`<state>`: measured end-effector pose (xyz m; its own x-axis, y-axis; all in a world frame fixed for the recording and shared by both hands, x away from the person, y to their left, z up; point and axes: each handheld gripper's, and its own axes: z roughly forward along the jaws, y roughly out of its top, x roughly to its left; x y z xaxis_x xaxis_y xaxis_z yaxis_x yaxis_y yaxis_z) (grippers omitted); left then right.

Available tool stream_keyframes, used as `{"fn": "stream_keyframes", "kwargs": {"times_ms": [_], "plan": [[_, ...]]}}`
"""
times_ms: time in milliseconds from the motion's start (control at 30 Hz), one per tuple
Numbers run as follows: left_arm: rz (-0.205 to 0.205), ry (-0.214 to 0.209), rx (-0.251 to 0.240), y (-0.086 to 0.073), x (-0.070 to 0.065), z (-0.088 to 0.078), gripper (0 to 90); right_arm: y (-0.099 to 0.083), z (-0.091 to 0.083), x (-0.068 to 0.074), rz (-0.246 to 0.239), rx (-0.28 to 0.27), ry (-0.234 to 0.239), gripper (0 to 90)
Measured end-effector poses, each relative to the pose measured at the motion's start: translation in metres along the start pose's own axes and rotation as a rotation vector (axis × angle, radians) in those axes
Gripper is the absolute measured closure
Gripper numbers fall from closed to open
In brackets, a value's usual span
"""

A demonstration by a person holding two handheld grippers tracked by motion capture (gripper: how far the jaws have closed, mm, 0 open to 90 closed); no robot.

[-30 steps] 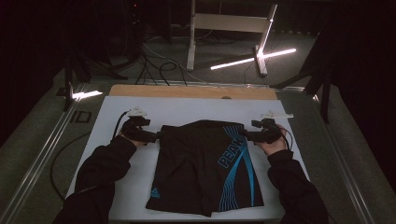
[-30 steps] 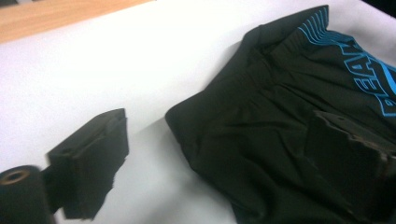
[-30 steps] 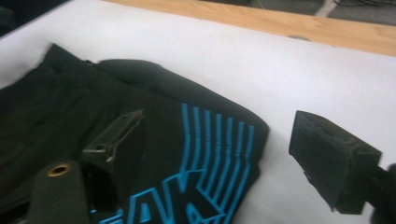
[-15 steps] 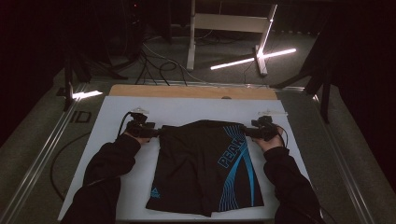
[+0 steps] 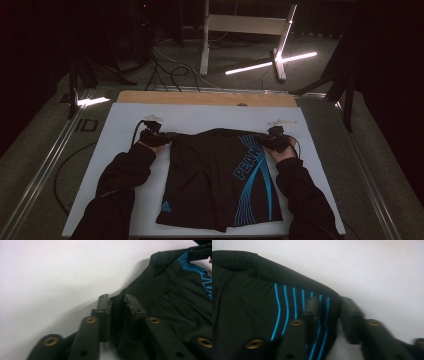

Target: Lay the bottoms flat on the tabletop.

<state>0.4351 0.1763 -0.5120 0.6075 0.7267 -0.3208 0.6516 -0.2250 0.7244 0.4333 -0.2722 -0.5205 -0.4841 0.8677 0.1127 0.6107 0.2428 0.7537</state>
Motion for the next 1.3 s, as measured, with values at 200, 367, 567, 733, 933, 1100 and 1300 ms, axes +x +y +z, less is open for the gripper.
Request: {"fn": "stream_keyframes", "kwargs": {"times_ms": [200, 367, 567, 733, 933, 1100, 1300], "plan": [[0.025, 0.004, -0.030, 0.002, -0.005, -0.004, 79.2, 0.005, -0.010, -0.004, 0.010, -0.049, 0.020, 82.8], [0.071, 0.039, -0.076, 0.004, -0.009, -0.008, 79.2, 0.010, -0.017, -0.006, 0.015, -0.066, 0.036, 83.3], [0.081, 0.067, -0.128, 0.011, -0.013, -0.012, 79.2, 0.016, -0.022, -0.006, 0.021, -0.092, 0.042, 83.4], [0.085, 0.073, -0.136, 0.015, -0.013, -0.013, 79.4, 0.021, -0.026, -0.006, 0.025, -0.104, 0.038, 83.5], [0.097, 0.087, -0.148, 0.021, -0.013, -0.011, 79.9, 0.024, -0.026, -0.008, 0.034, -0.112, 0.036, 83.5], [0.108, 0.094, -0.145, 0.031, -0.015, -0.008, 80.0, 0.025, -0.026, -0.011, 0.041, -0.114, 0.032, 83.5], [0.114, 0.095, -0.160, 0.045, -0.017, -0.009, 80.5, 0.029, -0.030, -0.014, 0.048, -0.126, 0.023, 83.5]]}}
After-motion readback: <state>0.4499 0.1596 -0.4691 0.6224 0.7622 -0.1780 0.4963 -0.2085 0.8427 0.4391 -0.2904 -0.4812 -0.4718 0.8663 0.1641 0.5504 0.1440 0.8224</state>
